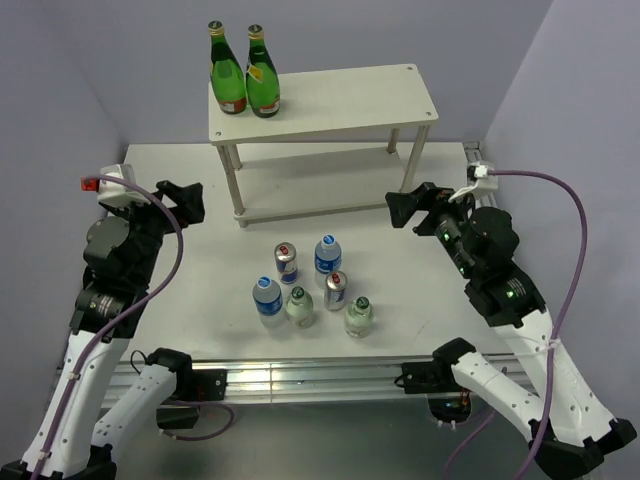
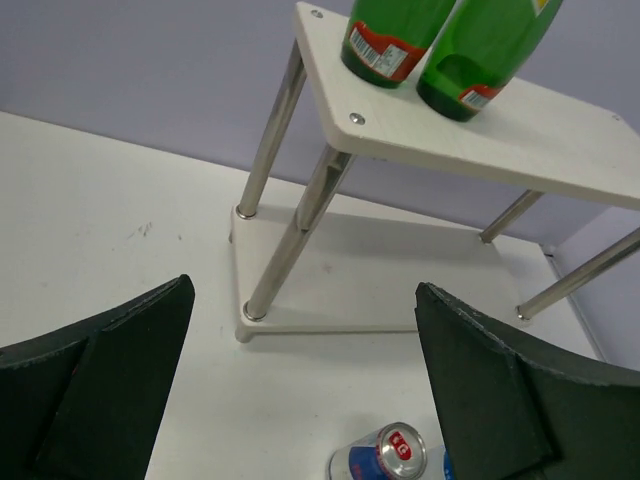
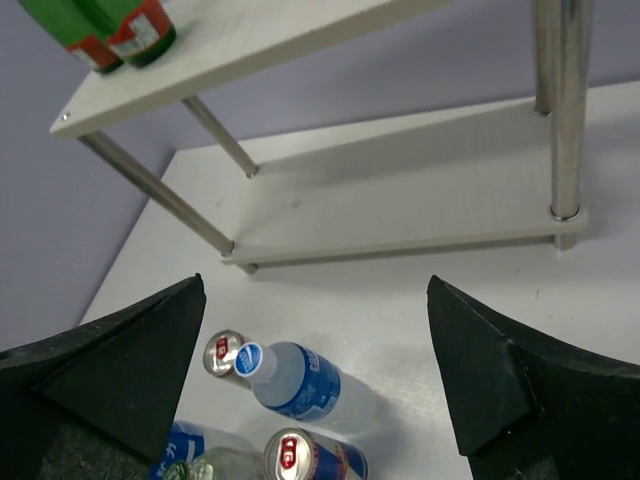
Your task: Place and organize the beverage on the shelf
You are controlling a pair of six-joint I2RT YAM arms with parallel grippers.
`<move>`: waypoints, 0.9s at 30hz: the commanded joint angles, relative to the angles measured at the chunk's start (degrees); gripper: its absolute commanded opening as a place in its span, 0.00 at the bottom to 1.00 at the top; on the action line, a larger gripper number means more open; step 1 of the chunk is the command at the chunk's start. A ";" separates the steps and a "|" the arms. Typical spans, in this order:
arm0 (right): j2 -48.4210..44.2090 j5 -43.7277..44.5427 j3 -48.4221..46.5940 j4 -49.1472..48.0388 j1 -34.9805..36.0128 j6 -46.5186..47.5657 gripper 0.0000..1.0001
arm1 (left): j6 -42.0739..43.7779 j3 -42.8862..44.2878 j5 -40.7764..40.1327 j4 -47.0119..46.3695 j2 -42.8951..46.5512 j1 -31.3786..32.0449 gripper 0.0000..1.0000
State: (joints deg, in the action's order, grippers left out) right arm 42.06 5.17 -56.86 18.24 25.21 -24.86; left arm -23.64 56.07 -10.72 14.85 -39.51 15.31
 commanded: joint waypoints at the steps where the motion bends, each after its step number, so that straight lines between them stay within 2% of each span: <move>1: -2.85 3.54 -1.59 2.77 1.15 2.54 1.00 | 1.84 -1.22 -1.94 0.97 0.92 -0.11 0.99; 4: -6.10 -0.33 0.52 1.54 2.03 5.17 1.00 | 2.46 -0.79 -1.05 2.46 0.31 -0.11 0.99; 7: -4.64 14.56 -0.79 8.96 10.18 5.97 1.00 | 2.19 -0.26 0.34 4.66 -1.80 -0.11 0.99; 8: -3.84 19.39 -1.84 10.92 16.04 5.27 1.00 | 1.58 -0.18 0.44 5.09 -2.67 -0.11 0.99; 9: -3.22 30.40 -2.11 12.59 19.40 4.22 1.00 | 0.97 0.17 0.09 6.06 -3.20 -0.11 0.99; 10: -2.08 35.30 -2.29 14.18 23.09 3.42 1.00 | 0.70 0.61 -0.78 7.46 -3.38 -0.02 0.97; 11: -1.38 41.44 -2.46 17.50 26.87 0.11 1.00 | 0.00 0.79 -1.75 8.34 -3.38 -0.02 0.96; 12: -0.67 46.81 -2.81 19.71 35.17 -2.27 1.00 | -0.27 0.79 -2.80 8.79 -3.04 0.59 0.96; 13: 0.03 56.08 -3.16 22.43 39.17 -4.99 1.00 | -0.53 0.79 -3.60 9.40 -2.42 1.12 0.96; 16: 5.47 66.42 -6.32 39.10 52.25 -22.10 1.00 | -2.55 1.23 -8.95 11.42 -1.27 5.33 0.96; 18: 11.00 66.64 -8.44 54.13 56.77 -39.67 1.00 | -5.96 1.06 -14.66 15.19 -1.45 10.16 0.96; 22: 12.69 65.59 -6.08 52.44 60.29 -41.24 1.00 | -9.66 -1.57 -21.35 15.64 -0.22 20.61 0.99; 24: 11.82 64.18 -3.09 46.21 60.48 -37.64 1.00 | -13.62 -1.84 -26.18 16.87 -1.36 27.99 0.99; 25: 9.99 63.57 -1.95 39.14 60.48 -32.58 1.00 | -14.85 -1.76 -29.24 17.49 -2.23 30.63 0.99; 26: 8.75 61.82 1.02 33.93 60.39 -28.44 1.00 | -17.90 -1.41 -32.92 18.36 -4.33 37.44 0.99; 27: 7.43 59.98 2.70 27.96 60.22 -23.53 1.00 | -19.76 -0.97 -41.84 21.68 -5.48 41.60 0.99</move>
State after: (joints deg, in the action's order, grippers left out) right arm 53.04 64.62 -57.36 58.54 85.30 -54.76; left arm -35.40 54.54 -34.94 31.24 -41.60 47.27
